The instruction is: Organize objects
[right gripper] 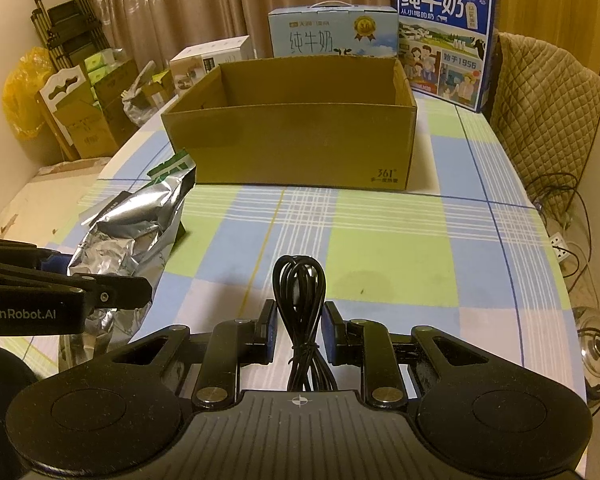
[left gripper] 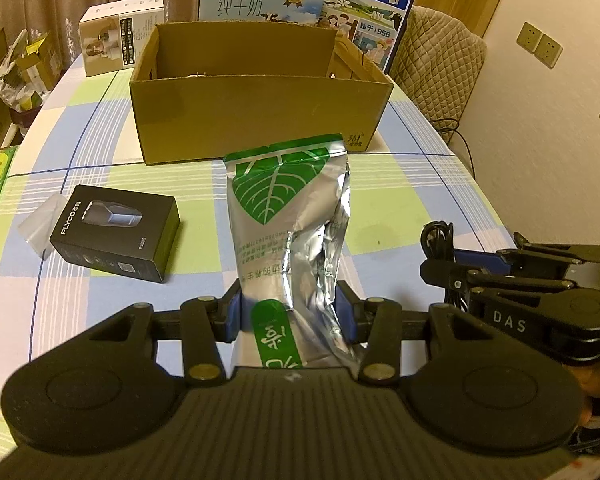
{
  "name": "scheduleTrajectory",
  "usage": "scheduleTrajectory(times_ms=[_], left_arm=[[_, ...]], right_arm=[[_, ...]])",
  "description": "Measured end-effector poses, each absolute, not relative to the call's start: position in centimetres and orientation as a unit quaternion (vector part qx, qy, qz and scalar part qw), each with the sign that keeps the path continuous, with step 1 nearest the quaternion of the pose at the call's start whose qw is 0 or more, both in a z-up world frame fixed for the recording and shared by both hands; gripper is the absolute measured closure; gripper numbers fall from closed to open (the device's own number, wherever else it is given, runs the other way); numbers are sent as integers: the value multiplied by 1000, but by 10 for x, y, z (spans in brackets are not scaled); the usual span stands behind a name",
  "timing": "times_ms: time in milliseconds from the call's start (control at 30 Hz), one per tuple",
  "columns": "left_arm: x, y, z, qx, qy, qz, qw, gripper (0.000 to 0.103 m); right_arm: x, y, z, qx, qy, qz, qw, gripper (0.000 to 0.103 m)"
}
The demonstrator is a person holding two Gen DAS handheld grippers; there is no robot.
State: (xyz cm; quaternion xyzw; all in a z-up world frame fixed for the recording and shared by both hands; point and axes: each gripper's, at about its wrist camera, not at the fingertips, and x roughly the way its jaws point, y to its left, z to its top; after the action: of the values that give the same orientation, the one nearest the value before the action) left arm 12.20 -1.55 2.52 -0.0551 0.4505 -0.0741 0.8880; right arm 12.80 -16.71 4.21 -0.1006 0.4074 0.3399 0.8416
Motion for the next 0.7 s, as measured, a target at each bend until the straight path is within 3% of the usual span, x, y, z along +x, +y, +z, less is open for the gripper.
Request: scheduleTrajectory(times_ms=[700], left_arm=[[158, -9, 38, -49, 444, -80, 891, 62]], right_arm=[[167, -158, 54, -108, 398, 340, 845, 84]])
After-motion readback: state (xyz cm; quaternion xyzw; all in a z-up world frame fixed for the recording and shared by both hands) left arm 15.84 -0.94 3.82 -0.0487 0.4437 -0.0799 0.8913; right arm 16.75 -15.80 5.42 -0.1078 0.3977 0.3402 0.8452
